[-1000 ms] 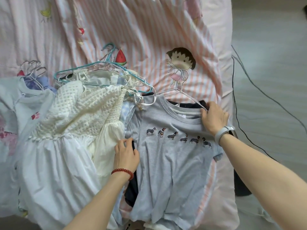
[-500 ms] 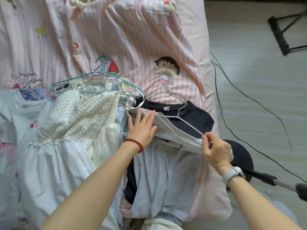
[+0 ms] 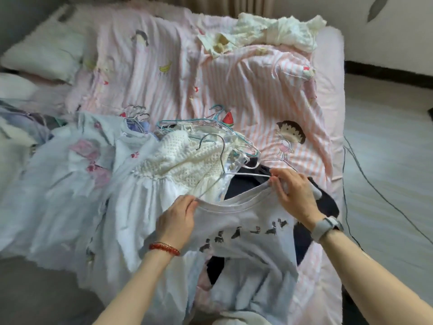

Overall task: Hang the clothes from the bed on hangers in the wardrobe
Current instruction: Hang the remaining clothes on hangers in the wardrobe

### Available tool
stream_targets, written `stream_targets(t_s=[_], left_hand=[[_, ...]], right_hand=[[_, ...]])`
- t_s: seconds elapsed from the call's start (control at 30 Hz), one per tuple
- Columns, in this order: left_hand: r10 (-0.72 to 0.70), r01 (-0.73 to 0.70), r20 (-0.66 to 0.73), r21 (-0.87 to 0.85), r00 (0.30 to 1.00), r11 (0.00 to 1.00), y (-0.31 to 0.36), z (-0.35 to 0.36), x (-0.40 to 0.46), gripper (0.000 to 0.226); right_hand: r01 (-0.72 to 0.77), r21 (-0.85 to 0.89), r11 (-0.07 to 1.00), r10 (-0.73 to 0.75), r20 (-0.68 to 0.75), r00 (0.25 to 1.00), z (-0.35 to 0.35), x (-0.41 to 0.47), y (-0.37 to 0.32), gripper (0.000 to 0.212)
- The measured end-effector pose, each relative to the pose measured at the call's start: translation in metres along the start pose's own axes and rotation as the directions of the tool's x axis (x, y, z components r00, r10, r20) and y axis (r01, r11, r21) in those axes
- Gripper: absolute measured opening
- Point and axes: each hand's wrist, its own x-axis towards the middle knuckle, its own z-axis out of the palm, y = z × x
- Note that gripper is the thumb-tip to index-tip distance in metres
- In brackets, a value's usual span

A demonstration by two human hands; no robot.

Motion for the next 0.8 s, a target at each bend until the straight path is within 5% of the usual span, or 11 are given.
stream_targets(t_s=[0.13, 0.23, 0.4, 0.53, 0.67, 0.8], left_hand=[[-0.051, 0.075, -0.314, 0.062, 0.948, 0.995, -0.054, -0.054, -0.047, 0.034], [-0.206, 0.286, -0.553, 0.062, 0.808, 0.956, -0.114, -0.094, -0.104, 0.039], [-0.394, 0.645, -0.851, -0.088, 0.348, 0.759, -0.182, -0.148, -0.23, 0.035], [-0.443, 0.765, -0.896, -0.304, -0.028, 0.568, -0.224, -0.179, -0.339, 0.034], [-0.348, 0.767, -0.899, -0.415, -0.265, 0.489, -0.253, -0.203, -0.448, 0.033], [-0.23, 0.763, -0.864, -0.503, -0.447, 0.407, -0.274, -0.227, -0.55, 0.032]], right_hand=[[0.182, 0.017, 0.983, -0.181, 0.216, 0.959, 0.029, 0.019, -0.059, 0.038], [0.399, 0.114, 0.91, -0.414, 0.322, 0.851, 0.06, 0.031, -0.137, 0.032], [0.65, 0.307, 0.695, -0.716, 0.376, 0.588, 0.109, 0.005, -0.293, 0.031], [0.715, 0.507, 0.481, -0.873, 0.348, 0.341, 0.126, -0.049, -0.416, 0.037], [0.738, 0.615, 0.278, -0.957, 0.248, 0.154, 0.143, -0.12, -0.527, 0.05], [0.676, 0.724, 0.135, -0.991, 0.115, 0.075, 0.147, -0.199, -0.629, 0.018]])
